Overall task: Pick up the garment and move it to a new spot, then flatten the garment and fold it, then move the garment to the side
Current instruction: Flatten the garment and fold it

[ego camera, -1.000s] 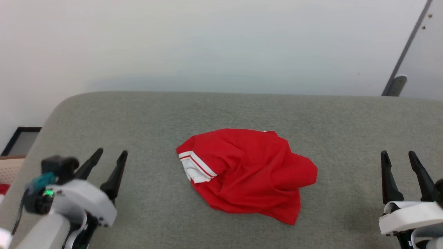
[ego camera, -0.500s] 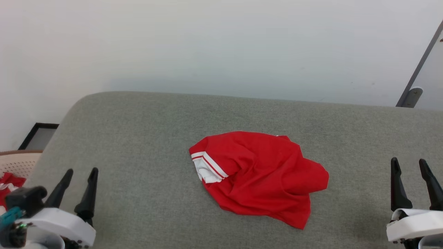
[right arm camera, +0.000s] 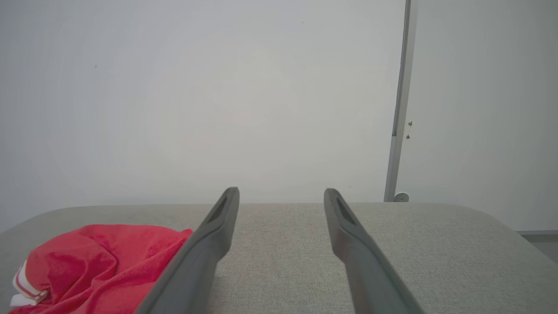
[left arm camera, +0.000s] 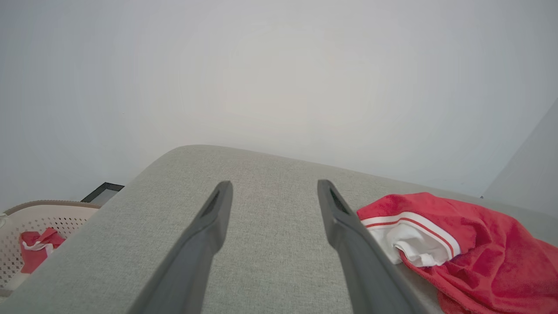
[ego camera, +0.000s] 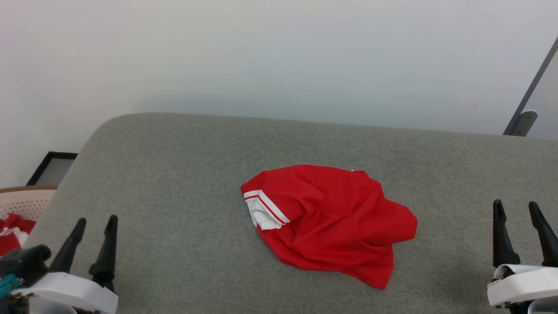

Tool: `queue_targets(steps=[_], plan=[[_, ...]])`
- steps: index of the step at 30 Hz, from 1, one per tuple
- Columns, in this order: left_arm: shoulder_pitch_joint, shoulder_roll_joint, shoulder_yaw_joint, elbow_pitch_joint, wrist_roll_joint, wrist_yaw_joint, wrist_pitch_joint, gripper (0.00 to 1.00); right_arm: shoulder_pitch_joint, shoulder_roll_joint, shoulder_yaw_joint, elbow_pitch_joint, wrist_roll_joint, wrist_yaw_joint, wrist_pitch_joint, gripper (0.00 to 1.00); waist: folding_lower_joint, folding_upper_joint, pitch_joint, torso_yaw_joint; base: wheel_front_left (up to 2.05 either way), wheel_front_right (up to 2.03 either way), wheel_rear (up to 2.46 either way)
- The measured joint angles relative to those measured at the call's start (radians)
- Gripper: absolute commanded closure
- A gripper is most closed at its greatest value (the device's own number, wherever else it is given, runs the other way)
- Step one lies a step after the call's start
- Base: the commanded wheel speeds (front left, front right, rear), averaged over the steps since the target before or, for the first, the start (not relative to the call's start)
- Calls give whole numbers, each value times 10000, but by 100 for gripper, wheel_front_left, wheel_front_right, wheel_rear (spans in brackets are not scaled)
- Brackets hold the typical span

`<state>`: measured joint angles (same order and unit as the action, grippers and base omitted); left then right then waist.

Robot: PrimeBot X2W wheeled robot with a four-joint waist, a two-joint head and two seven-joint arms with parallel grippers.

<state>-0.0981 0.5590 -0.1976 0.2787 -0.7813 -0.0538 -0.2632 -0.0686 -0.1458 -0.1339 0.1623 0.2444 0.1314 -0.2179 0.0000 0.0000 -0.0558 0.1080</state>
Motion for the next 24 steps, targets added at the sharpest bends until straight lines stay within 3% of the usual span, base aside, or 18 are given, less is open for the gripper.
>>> queue_targets(steps=[13, 19, 24], plan=[[33, -107, -10, 217, 190, -343, 117, 0, 20, 31, 15, -75, -42, 0, 82, 0, 1, 0, 108, -16, 0, 0, 0], [-811, 194, -600, 146, 236, -531, 1160, 0, -127, 38, 146, -82, -44, 0, 150, 0, 0, 0, 266, -168, 0, 0, 0], [-1910, 349, -1331, 102, -27, -652, 2754, 0, -476, 71, 408, -12, -38, 0, 140, 0, 0, 0, 436, -462, 0, 0, 0]])
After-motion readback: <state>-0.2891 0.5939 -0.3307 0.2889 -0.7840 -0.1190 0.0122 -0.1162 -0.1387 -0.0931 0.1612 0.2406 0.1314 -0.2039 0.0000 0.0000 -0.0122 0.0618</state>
